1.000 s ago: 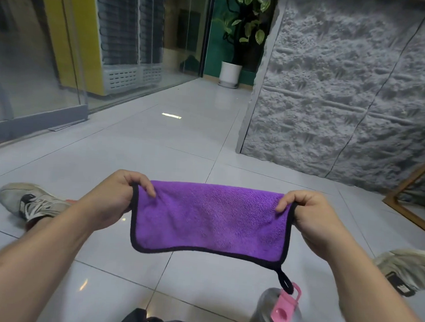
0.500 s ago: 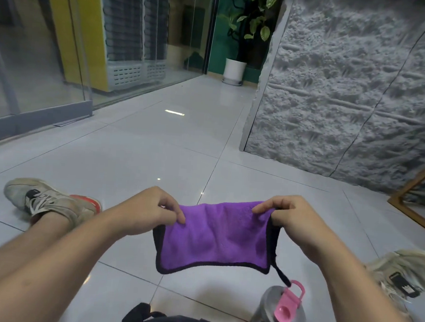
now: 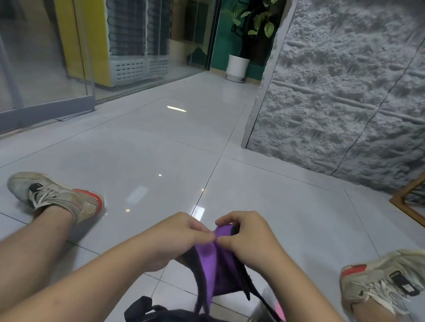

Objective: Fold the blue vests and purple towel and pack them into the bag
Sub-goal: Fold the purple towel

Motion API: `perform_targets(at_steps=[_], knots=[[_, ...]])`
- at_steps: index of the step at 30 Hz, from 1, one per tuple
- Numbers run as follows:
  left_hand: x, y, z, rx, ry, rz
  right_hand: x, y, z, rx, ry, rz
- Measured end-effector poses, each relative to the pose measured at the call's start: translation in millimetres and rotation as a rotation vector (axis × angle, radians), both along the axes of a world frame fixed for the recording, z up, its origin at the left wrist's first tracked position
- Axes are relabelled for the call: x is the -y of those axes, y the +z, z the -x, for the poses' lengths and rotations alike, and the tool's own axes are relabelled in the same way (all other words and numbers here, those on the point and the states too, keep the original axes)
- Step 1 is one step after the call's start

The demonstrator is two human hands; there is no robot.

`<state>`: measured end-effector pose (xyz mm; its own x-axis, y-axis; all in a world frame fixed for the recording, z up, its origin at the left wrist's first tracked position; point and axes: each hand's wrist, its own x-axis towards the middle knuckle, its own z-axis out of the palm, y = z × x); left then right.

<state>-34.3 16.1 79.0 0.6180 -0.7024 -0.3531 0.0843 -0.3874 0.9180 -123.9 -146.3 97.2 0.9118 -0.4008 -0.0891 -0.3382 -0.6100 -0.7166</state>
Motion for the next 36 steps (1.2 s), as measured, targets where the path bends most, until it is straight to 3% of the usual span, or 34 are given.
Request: perform_targets(at_steps=[6, 9, 12, 15, 18, 22, 24, 28, 32, 36], knots=[[0, -4, 3, -0.248, 0.134, 0.101, -21, 0, 4, 0.001, 0.127, 0.007], [-4, -12, 2, -0.301, 0.144, 0.193, -20, 4, 12, -0.005, 0.268, -0.348], [-10, -19, -3, -0.346, 0.207, 0.286, 0, 1, 14, 0.177, -0.067, -0.587], [-14, -22, -4, -0.354, 0.189, 0.378, 23, -24, 15, 0.183, -0.349, -0.548], [-18, -25, -2, -0.39, 0.126, 0.513, 26, -48, 20, 0.005, -0.338, -0.906], [-24, -35, -4, -0.43, 0.057, 0.56, 22, -61, 26, 0.108, -0.235, -1.41], [-29, -39, -6, -0.35, 0.012, 0.457, 23, -64, 24, 0.179, -0.176, -1.379], [-35, -39, -5, -0.127, -0.008, 0.244, 22, -58, 18, 0.179, -0.104, -1.101], [-25, -32, 2, -0.008, 0.207, 0.251, 13, -55, 17, 0.158, -0.039, -0.933], [-17, -34, 5, 0.018, 0.386, 0.289, 2, -56, 15, 0.234, -0.169, -0.833]])
